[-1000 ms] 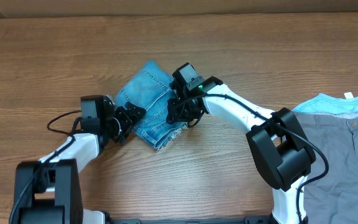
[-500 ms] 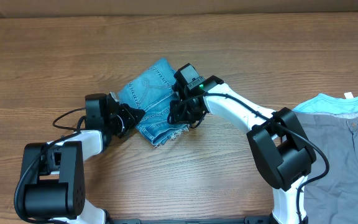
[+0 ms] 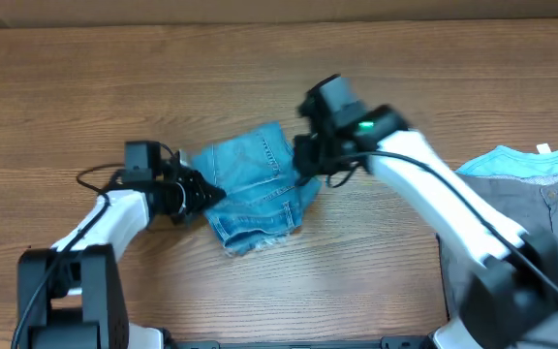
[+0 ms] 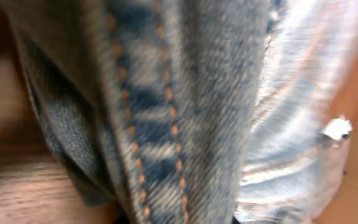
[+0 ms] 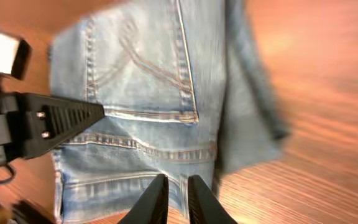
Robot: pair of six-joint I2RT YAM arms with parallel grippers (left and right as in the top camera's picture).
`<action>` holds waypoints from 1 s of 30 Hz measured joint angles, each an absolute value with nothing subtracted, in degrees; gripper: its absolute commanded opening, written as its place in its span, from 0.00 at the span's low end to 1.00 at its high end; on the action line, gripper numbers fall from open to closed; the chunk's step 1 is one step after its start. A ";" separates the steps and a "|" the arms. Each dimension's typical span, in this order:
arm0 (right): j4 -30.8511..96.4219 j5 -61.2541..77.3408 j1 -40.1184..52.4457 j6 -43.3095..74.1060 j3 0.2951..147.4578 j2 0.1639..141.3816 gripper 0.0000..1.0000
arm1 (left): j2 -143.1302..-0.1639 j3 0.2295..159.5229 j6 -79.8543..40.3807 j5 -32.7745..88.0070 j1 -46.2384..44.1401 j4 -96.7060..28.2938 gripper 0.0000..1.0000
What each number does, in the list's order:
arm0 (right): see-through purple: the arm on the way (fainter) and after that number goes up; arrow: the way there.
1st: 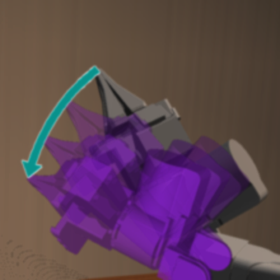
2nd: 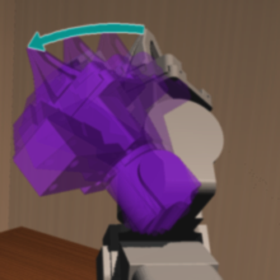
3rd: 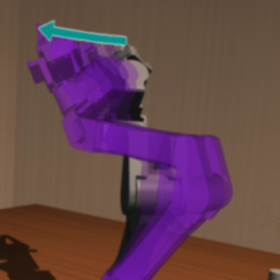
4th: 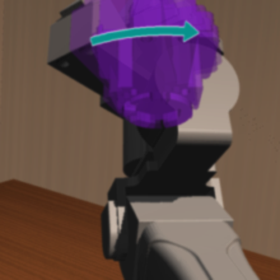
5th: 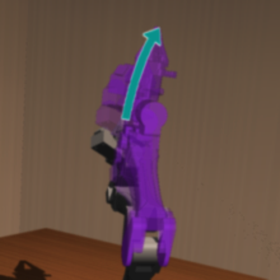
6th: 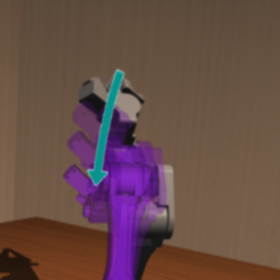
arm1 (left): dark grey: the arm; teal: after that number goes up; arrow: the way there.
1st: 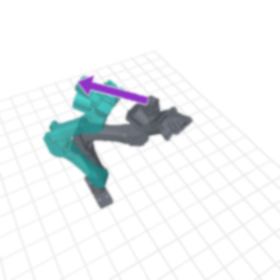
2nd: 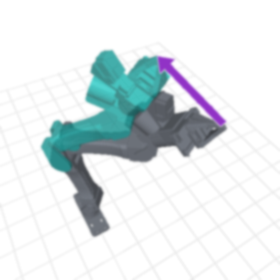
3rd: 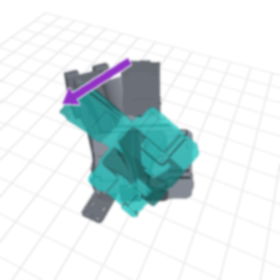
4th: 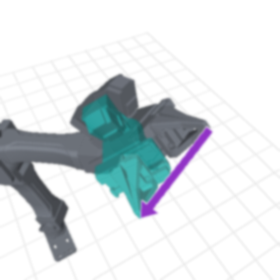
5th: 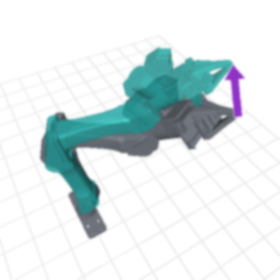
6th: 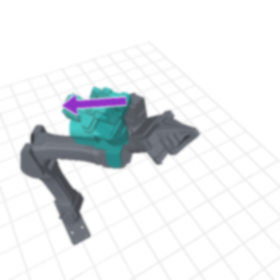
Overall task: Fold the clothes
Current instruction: 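Drag the folded jeans to the upper-left table corner with the left gripper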
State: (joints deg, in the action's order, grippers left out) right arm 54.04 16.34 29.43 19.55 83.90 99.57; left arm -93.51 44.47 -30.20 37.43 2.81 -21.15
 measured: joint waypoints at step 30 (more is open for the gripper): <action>63.99 15.46 23.70 19.57 83.90 89.36 0.16 | -107.02 61.54 -42.15 27.92 34.52 -7.73 0.04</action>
